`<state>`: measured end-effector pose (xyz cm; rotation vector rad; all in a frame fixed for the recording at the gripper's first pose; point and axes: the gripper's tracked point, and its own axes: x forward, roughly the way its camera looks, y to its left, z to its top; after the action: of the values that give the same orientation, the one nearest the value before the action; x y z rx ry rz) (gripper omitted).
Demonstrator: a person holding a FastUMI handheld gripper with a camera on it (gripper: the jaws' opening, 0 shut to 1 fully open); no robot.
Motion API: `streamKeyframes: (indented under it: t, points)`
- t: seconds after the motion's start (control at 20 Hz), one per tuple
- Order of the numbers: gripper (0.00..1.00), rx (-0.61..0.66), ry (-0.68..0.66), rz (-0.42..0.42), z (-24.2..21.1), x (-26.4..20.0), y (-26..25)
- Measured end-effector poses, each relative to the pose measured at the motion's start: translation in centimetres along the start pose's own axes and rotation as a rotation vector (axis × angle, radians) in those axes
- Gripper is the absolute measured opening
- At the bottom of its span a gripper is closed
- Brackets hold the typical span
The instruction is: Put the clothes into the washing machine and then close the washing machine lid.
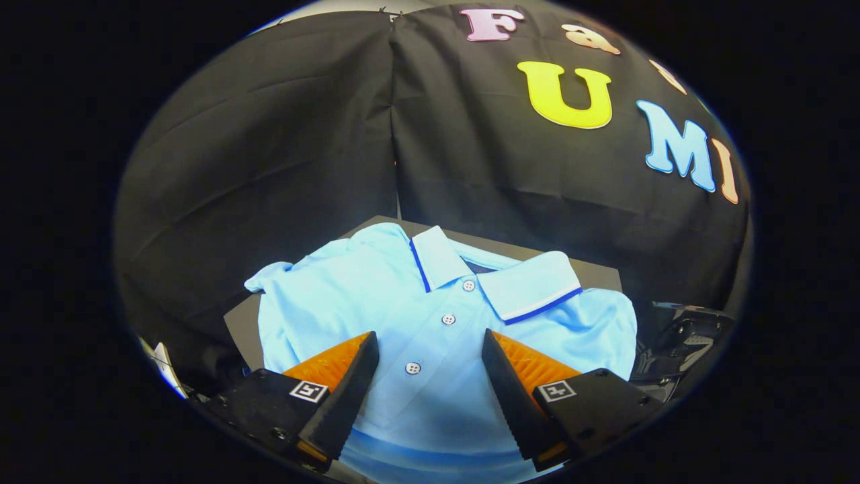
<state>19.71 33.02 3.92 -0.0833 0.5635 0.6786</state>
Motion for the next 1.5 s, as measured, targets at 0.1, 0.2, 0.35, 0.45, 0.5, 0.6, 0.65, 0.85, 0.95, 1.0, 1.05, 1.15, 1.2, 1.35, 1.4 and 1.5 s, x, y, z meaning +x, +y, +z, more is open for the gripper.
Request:
streamKeyframes:
  t: [0.1, 0.2, 0.35, 0.45, 0.5, 0.6, 0.65, 0.85, 0.95, 1.0, 1.05, 1.15, 1.2, 1.35, 1.4, 1.5]
  points:
    - [0.91, -0.007, -0.010, 0.024, 0.0, 0.1, 0.5]
    - [0.83, -0.007, -0.013, 0.030, -0.1, 0.0, 0.5]
    - [0.84, -0.009, 0.009, 0.031, -0.1, 0.0, 0.5]
    - [0.84, -0.013, 0.006, 0.026, 0.1, 0.0, 0.5]
    - [0.83, -0.020, 0.002, 0.028, 0.2, -0.1, 0.5]
    - [0.66, 0.009, -0.016, 0.033, 0.0, 0.1, 0.4]
    - [0.48, 0.035, -0.039, 0.038, 0.1, 0.0, 0.3]
    - [0.08, 0.069, -0.065, 0.058, 0.3, -0.3, 0.7]
    - [0.08, 0.086, -0.066, 0.076, 0.3, -0.6, 0.6]
    - [0.08, 0.089, -0.072, 0.085, 0.6, -0.9, 0.7]
    - [0.08, 0.099, -0.093, 0.099, 1.2, -1.4, 0.8]
    - [0.08, 0.131, -0.134, 0.118, 2.2, -2.5, 0.7]
    - [0.08, 0.142, -0.151, 0.124, 2.7, -3.1, 0.5]
    - [0.08, 0.147, -0.190, 0.138, 3.6, -4.8, -0.2]
    - [0.08, 0.141, -0.208, 0.134, 3.9, -5.6, -0.7]
    - [0.08, 0.129, -0.239, 0.126, 4.3, -7.2, -1.3]
